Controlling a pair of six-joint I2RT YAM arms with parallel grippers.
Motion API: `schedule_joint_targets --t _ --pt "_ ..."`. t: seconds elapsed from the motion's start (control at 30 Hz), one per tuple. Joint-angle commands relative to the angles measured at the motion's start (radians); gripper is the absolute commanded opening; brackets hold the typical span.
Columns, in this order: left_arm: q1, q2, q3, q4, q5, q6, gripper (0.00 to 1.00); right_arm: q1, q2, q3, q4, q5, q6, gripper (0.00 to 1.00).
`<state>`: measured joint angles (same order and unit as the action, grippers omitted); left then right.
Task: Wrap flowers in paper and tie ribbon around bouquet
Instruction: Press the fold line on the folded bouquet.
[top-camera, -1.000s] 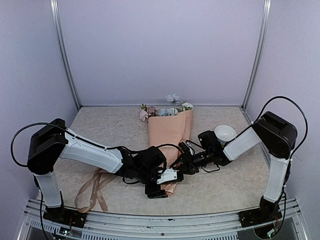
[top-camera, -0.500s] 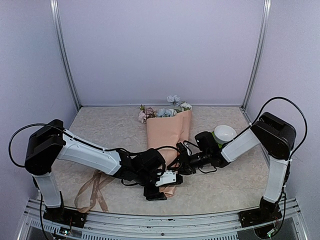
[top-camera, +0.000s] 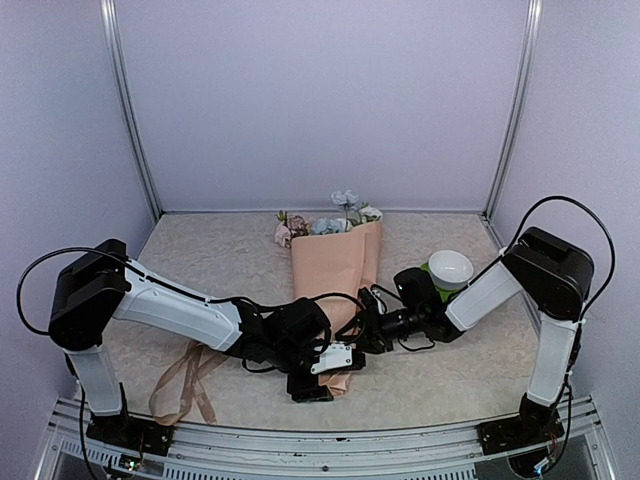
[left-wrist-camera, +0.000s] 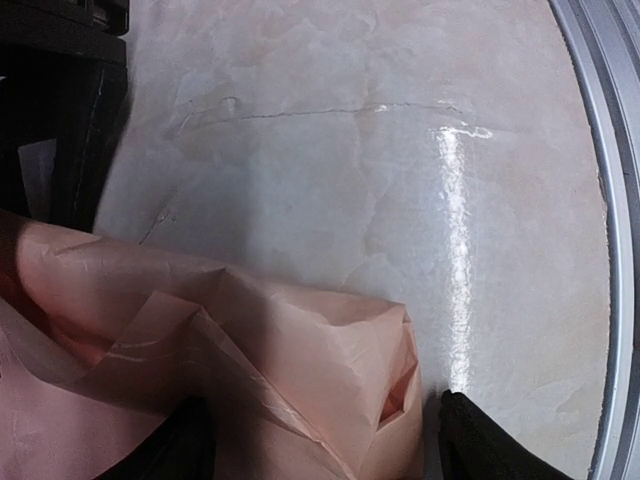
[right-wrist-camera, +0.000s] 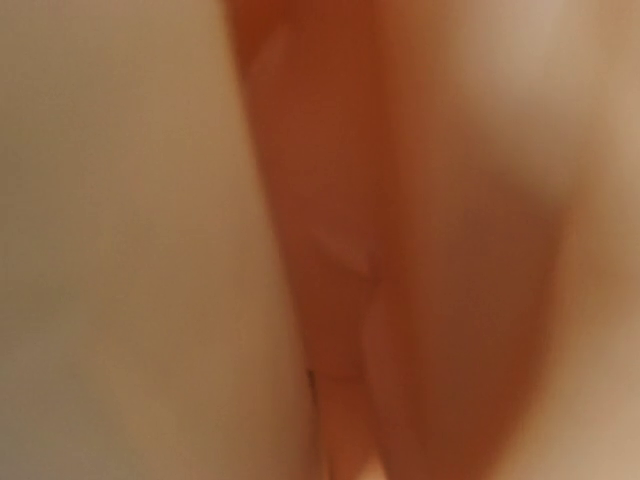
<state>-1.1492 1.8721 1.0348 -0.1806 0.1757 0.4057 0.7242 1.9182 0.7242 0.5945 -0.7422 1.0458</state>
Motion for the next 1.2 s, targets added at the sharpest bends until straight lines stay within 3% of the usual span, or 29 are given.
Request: schedule_joint_targets --t 0.0,0.13,0.17,0.33,0.53,0.63,0.73,0.83,1.0,1.1,1.17 --pt "-0.013 0.01 -0.026 -0.059 0.012 0.008 0.76 0.012 0.013 0.021 0.069 0.014 0.038 0.39" --pt "-0.017 -0.001 -0.03 -0.058 0.003 0.007 0.76 0.012 0.006 0.018 0.067 0.007 0.027 0.01" --pt "-0.018 -0.017 -0.029 -0.055 0.001 -0.002 0.76 0.012 0.004 0.018 0.064 0.009 0.025 0.0" --pt "-0.014 -0.185 -0.058 0.032 0.109 -0.081 0.73 0.008 0.006 0.021 0.068 -0.002 0.023 0.0" --pt "0.016 -0.321 -0.09 0.047 0.196 -0.166 0.51 0.002 0.009 0.059 0.044 -0.04 -0.015 0.0" --pt "0.076 -0.341 -0.147 0.15 0.083 -0.256 0.29 0.002 0.013 0.058 0.046 -0.045 -0.017 0.0" --pt "0.084 -0.244 -0.092 0.098 -0.073 -0.283 0.16 0.002 0.011 0.053 0.049 -0.044 -0.017 0.0" --pt "0.076 -0.137 -0.039 0.054 -0.18 -0.288 0.12 0.003 0.006 0.042 0.046 -0.038 -0.018 0.0" --pt "0.023 -0.068 -0.035 0.098 -0.171 -0.261 0.14 0.003 0.008 0.035 0.047 -0.032 -0.015 0.0" --pt "0.006 -0.042 -0.018 0.094 -0.176 -0.246 0.16 0.004 0.011 0.035 0.049 -0.026 -0.01 0.08" --pt "0.008 -0.036 -0.006 0.082 -0.167 -0.23 0.18 0.004 0.012 0.035 0.051 -0.028 -0.009 0.2"
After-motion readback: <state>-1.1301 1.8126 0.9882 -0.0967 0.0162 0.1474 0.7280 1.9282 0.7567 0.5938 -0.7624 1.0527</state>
